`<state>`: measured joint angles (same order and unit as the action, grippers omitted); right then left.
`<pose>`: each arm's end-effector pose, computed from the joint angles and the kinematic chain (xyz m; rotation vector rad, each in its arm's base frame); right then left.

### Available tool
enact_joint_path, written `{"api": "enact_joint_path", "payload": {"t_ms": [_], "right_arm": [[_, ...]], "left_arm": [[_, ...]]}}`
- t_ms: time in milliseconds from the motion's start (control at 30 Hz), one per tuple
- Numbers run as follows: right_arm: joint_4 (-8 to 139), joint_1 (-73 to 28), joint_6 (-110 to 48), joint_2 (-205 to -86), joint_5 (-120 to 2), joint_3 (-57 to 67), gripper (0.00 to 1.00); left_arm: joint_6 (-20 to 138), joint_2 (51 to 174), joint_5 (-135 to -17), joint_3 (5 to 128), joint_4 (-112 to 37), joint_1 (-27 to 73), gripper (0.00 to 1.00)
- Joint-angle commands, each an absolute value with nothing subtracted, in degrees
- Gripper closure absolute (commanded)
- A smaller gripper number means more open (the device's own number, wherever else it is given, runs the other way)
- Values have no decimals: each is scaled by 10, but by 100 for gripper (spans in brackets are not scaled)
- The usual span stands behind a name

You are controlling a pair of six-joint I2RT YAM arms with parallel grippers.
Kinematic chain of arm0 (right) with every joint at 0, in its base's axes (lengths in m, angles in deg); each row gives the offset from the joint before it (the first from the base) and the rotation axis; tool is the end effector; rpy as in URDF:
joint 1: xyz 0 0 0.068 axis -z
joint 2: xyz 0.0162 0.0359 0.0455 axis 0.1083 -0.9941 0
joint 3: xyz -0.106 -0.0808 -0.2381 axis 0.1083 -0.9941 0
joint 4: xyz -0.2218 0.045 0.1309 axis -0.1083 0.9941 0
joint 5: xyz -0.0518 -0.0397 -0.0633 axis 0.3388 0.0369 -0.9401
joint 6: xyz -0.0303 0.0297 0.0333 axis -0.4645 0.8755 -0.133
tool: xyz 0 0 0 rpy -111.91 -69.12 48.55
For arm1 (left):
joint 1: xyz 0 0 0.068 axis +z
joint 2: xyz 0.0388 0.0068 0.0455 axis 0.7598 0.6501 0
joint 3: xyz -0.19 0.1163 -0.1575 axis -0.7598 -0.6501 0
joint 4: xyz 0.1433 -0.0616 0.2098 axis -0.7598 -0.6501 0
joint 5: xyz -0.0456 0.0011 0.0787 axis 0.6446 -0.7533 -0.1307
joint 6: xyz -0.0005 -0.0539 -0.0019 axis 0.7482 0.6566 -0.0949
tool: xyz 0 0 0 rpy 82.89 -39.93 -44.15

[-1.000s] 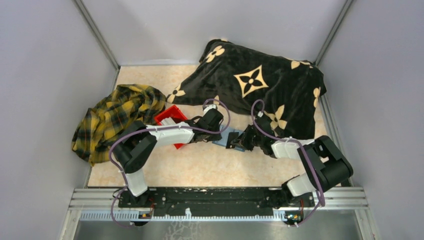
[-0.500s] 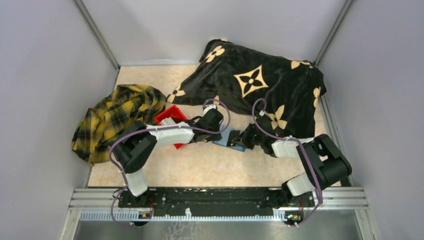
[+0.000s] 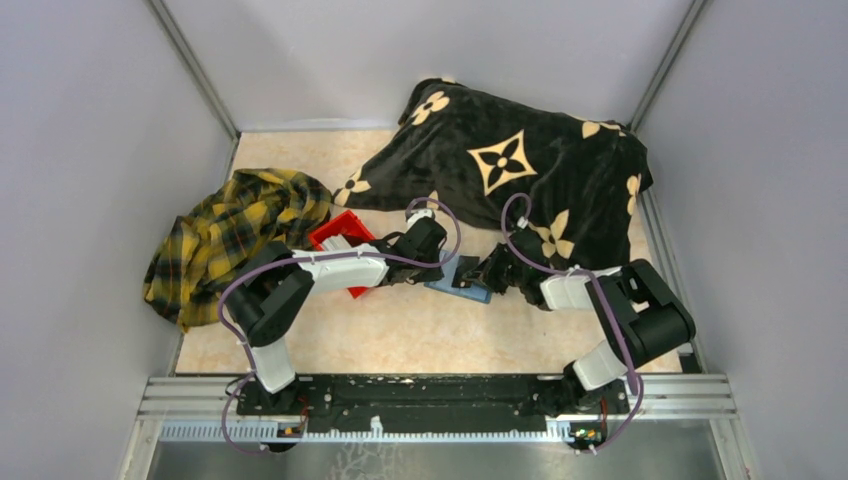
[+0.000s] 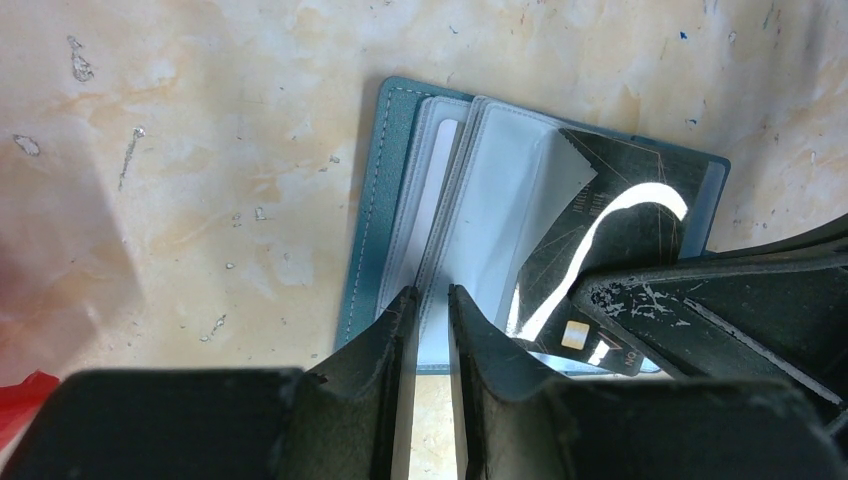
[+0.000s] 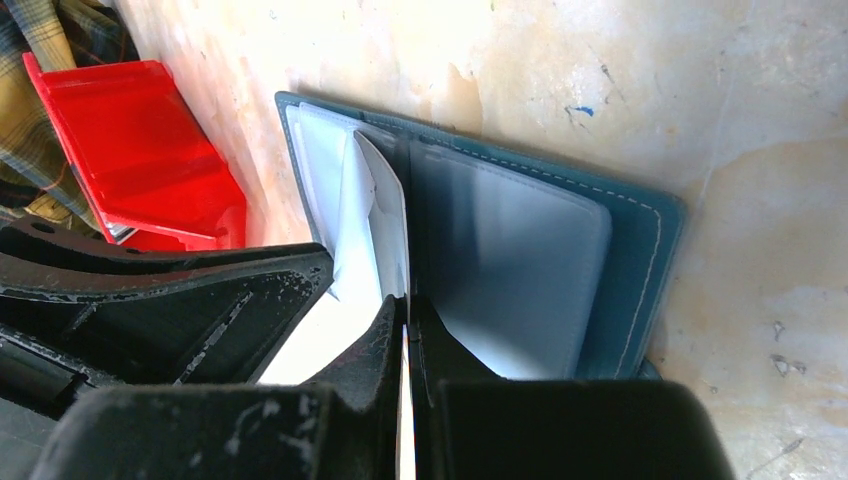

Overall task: Put the credit cards into the card holder
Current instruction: Insert the credit card into the card holder.

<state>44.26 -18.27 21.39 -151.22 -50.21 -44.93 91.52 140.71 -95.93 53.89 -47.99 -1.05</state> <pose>0.2309 0.1164 0.1212 0.5826 2.4218 1.0387 0.2396 -0.2795 0.1552 0.0607 2.5161 -0.4584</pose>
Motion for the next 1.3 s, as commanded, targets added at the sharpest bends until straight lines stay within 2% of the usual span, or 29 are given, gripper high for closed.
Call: {"api": "enact_joint_path", "payload": {"t_ms": [0, 1267], "right_arm": [[478, -174, 184, -1543, -544, -447, 100], [485, -250, 184, -1617, -528, -443, 100]], "left_arm": [[898, 1466, -949, 504, -563, -13, 75], [891, 1467, -927, 491, -522, -13, 71]]}}
